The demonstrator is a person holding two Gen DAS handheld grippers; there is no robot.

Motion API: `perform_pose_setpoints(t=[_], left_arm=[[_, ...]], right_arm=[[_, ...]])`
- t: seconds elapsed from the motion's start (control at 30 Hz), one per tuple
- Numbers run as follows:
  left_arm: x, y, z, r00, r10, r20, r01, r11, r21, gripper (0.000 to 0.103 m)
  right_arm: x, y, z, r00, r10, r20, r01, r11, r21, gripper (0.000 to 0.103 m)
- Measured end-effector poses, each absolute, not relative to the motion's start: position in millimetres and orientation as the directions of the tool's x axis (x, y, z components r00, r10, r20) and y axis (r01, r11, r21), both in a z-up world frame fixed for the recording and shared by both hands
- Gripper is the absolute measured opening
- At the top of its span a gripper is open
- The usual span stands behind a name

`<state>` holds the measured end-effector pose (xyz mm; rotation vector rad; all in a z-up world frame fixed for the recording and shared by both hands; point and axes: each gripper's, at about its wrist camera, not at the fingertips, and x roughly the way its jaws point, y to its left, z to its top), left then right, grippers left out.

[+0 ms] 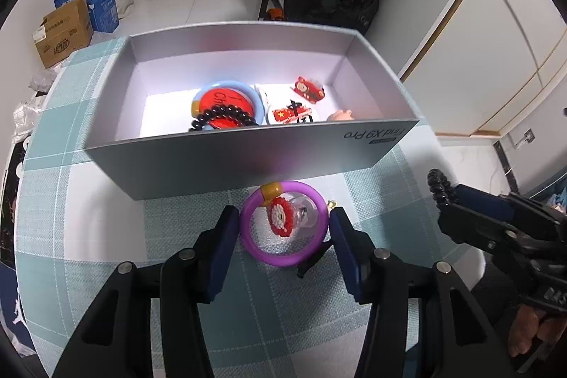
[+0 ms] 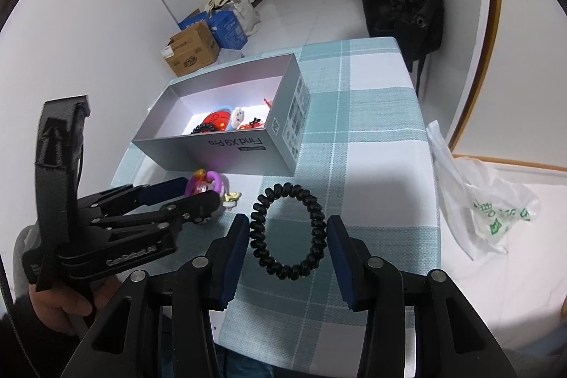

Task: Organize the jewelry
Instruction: 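Carry the purple ring and coil hair tie into the box and open both tools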

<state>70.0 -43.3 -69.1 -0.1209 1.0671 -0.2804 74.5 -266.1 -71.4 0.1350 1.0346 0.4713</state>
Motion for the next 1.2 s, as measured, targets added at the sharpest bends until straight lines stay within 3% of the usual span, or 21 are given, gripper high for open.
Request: perform_pose_setpoints(t=[0.6,0.83,1.2], left_arm=[[63,0,-18,0.608,-0.406,-0.682,0.138,0.900,-0.413,0.047],[83,5,-17,0.594,-0.396,-0.700,0.095,0.899,-0.428,0.047],[112,20,-20,0.581,-0.405,-0.706,0.051,0.884,-0.465,0.047]], right_arm=[[71,-248,-29,0.534,0.537,-0.653,-0.403,0.841,0.362,0.044],[91,-240,-19,0.534,0.570,-0.625,-0.404,0.821,0.404,0.044],[129,-210,-22,0.499,0.558,-0.663,-0.405,0.827,0.391,0.044]])
